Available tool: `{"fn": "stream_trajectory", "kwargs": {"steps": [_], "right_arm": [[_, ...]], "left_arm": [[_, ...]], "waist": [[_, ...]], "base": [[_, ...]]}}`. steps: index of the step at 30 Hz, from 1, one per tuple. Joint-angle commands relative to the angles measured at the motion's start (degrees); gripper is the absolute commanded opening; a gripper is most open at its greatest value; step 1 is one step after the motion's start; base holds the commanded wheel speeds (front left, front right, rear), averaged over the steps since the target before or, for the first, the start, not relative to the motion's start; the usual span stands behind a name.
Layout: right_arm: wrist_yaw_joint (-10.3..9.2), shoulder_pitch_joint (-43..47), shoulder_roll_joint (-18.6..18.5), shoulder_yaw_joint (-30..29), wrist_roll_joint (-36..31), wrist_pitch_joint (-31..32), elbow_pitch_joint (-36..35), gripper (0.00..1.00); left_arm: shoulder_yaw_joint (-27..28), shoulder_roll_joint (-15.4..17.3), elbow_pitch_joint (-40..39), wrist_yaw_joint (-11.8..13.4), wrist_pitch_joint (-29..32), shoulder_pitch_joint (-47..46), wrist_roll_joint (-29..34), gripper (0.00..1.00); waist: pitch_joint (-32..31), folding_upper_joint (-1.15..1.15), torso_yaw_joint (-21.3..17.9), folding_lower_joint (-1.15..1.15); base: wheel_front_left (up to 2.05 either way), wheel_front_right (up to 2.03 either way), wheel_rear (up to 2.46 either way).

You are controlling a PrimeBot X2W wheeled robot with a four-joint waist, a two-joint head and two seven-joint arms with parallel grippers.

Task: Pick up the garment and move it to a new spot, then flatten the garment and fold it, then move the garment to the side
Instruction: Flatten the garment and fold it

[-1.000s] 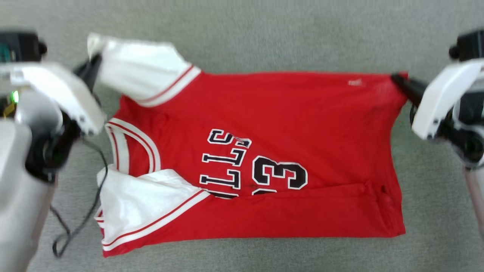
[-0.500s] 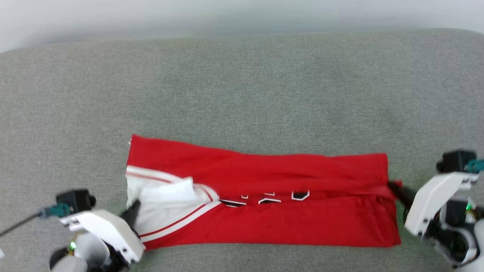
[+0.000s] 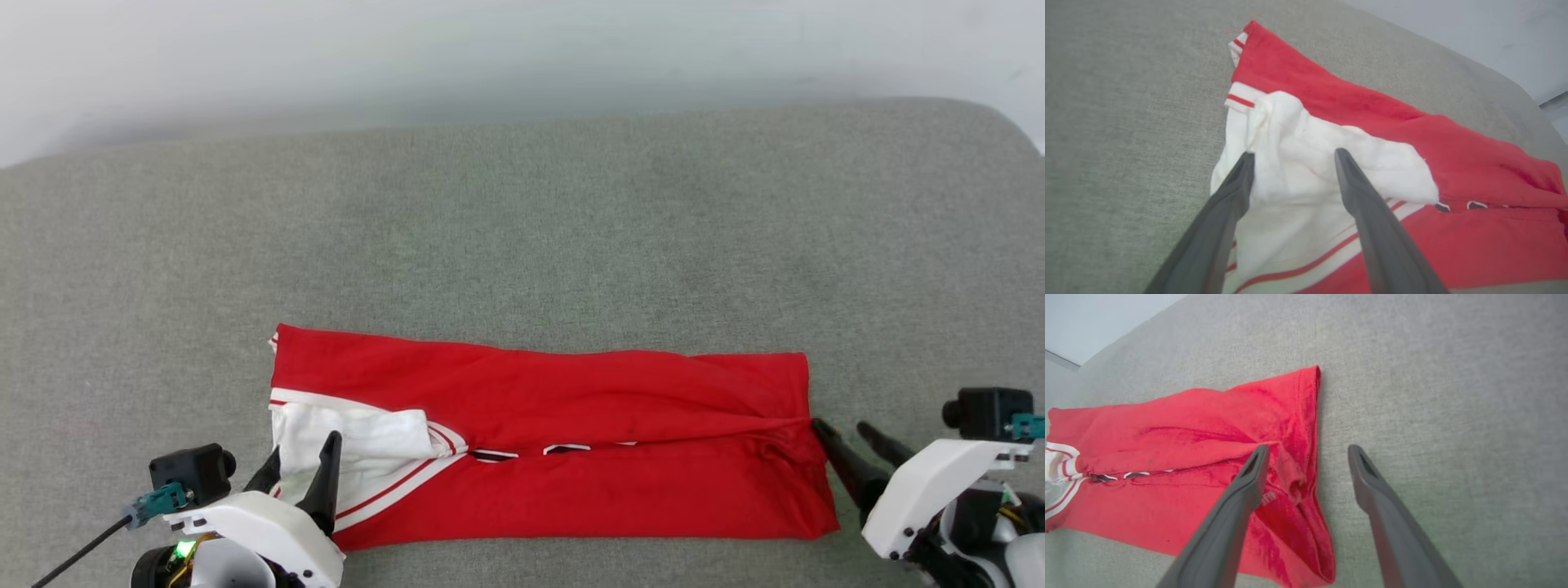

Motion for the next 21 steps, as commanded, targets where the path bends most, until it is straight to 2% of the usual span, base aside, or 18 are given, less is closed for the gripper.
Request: {"fn": "stream_trajectory", "kwargs": {"steps": [1,6,10,13,16,21], "right_arm": [[-0.02,0.97,-0.70,-0.46,-0.37,-0.36,-1.77,1.00],[-0.02,1.39,-1.83,-3.07,-0.91,1.68,-5.18,1.00],[-0.01,0.76,-2.74,-6.38,-1.64,6.15,-6.27,1.00],[-0.02,0.33,-3.43,-8.83,-2.77,10.01,-6.56,1.00],[-0.02,0.34,-3.26,-10.80,-4.20,14.18,-6.86,1.00],[-0.02,-1.44,-0.76,-12.30,-6.40,20.62,-6.51,1.00]], "left_arm": [[0.09,-0.38,-0.64,0.55,-1.07,0.58,0.69,1.00],[0.25,-0.55,-3.03,2.65,-4.36,1.03,3.20,1.00],[0.49,-0.52,-5.66,4.93,-8.37,0.60,6.72,1.00],[0.56,-0.54,-7.47,5.66,-10.25,-0.11,8.79,1.00],[0.23,-0.56,-9.44,6.26,-11.23,-1.03,10.87,1.00],[-0.63,-0.98,-13.76,7.72,-11.94,-2.23,14.01,1.00]], "waist": [[-1.65,0.00,-0.35,0.00],[-3.93,0.00,-0.88,0.00],[-5.61,0.00,-0.43,0.00],[-6.01,0.00,0.63,0.00],[-5.84,0.00,2.07,0.00],[-3.70,0.00,4.70,0.00]], "base": [[0.00,0.00,0.00],[0.00,0.00,0.00],[0.00,0.00,0.00],[0.00,0.00,0.00],[0.00,0.00,0.00],[0.00,0.00,0.00]]}}
